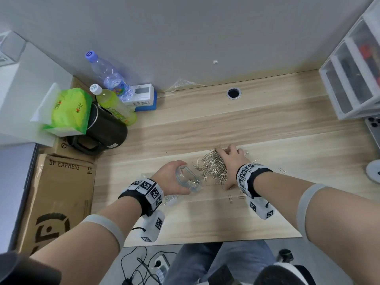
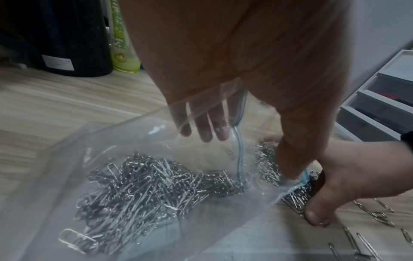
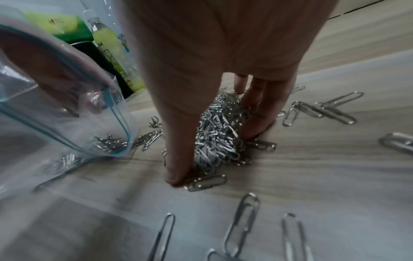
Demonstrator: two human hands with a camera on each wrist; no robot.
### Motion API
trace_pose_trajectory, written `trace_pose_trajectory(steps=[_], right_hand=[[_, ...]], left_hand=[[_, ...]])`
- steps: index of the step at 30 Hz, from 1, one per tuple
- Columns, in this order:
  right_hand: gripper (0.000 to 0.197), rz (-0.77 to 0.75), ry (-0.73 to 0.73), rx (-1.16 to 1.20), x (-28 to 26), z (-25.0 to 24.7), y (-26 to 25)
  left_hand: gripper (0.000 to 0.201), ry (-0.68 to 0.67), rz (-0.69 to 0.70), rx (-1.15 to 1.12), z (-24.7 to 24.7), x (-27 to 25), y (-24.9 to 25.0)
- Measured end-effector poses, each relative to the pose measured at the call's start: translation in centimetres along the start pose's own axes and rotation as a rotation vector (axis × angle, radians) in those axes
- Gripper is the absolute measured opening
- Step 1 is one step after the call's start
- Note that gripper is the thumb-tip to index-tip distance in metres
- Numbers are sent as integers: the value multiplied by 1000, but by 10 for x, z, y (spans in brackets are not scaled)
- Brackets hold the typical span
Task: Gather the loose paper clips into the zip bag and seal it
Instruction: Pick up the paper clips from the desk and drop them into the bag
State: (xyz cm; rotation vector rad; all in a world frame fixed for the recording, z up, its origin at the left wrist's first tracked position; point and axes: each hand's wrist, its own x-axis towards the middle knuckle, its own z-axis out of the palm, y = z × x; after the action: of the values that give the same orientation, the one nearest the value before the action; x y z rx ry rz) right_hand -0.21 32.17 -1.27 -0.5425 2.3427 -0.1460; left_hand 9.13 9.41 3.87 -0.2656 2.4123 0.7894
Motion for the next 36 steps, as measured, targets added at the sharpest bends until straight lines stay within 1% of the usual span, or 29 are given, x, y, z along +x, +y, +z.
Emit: trace_pose_trajectory(steps=[5,7,9,12,14,17,20,28,30,33,36], right_hand=[[115,-60,25,60,6,2,-5],[109,-65,19,74,6,1,-5],[111,-74,18,67,8,1,-5],[122,-89,13,27,10,1,-7],[119,-103,-2,-22,13,1,-9],[100,-124,-3,-39,16,1,-11],[78,-139,27,16,18,3,-7],[30,-192,65,93,20,2,-3],[22,-212,72,93,20,2,-1],[16,-208,106,131,20,1,2],[16,-176,65,131,20,-7,5]], left_hand=[[90,5,9,-9,0,1,-2],[91,3,11,-10,0,1,-2],[91,4,11,-12,0,2,-2],[92,-2,9,-23,0,3,-3],[92,-6,11,-25,0,3,-3],[91,-7,10,-25,1,4,-3],[90,1,8,-22,1,6,-3],[90,-9,10,12,0,9,2],[87,-5,10,6,0,10,4],[81,1,15,2,-1,11,8],[81,-8,13,9,0,12,11]])
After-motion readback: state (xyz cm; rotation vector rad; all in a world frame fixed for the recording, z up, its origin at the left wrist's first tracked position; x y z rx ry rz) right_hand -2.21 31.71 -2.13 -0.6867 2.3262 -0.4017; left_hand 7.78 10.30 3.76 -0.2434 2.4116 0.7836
